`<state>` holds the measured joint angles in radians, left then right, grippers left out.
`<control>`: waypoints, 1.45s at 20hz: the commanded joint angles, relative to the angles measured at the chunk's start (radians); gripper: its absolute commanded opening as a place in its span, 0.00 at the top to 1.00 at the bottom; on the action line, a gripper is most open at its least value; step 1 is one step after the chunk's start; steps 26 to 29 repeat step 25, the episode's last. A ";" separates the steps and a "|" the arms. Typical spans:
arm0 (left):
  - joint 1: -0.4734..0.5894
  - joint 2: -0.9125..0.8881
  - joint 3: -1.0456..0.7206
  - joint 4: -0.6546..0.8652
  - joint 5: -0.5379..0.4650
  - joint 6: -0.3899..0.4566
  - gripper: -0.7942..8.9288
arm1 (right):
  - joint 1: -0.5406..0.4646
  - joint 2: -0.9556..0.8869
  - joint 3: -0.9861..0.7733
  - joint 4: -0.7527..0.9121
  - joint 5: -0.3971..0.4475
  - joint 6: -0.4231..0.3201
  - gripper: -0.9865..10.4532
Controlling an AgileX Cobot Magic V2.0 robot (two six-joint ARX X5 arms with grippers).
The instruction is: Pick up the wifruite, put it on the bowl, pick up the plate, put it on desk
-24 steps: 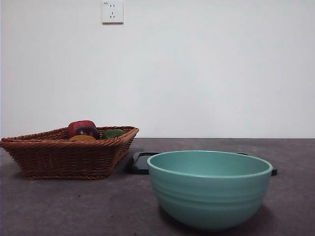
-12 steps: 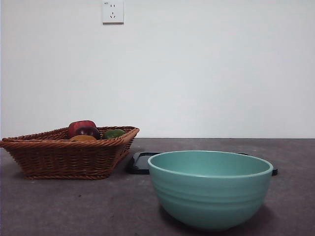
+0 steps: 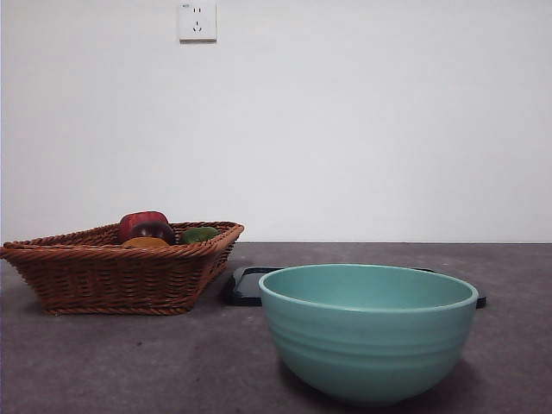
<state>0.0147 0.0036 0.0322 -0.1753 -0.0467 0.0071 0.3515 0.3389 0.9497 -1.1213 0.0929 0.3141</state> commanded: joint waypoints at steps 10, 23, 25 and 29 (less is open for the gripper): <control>-0.002 0.000 -0.020 0.015 0.001 0.007 0.90 | -0.406 -0.309 -0.731 0.848 -0.042 -0.146 0.90; -0.002 0.000 -0.021 0.015 0.001 0.007 0.90 | -0.406 -0.335 -0.939 0.997 -0.055 -0.261 0.90; -0.002 0.000 -0.020 0.016 0.001 0.007 0.90 | -0.406 -0.335 -0.939 0.968 -0.061 -0.295 0.90; -0.002 0.000 -0.020 0.016 0.001 0.007 0.90 | -0.406 -0.335 -0.939 0.968 -0.061 -0.295 0.90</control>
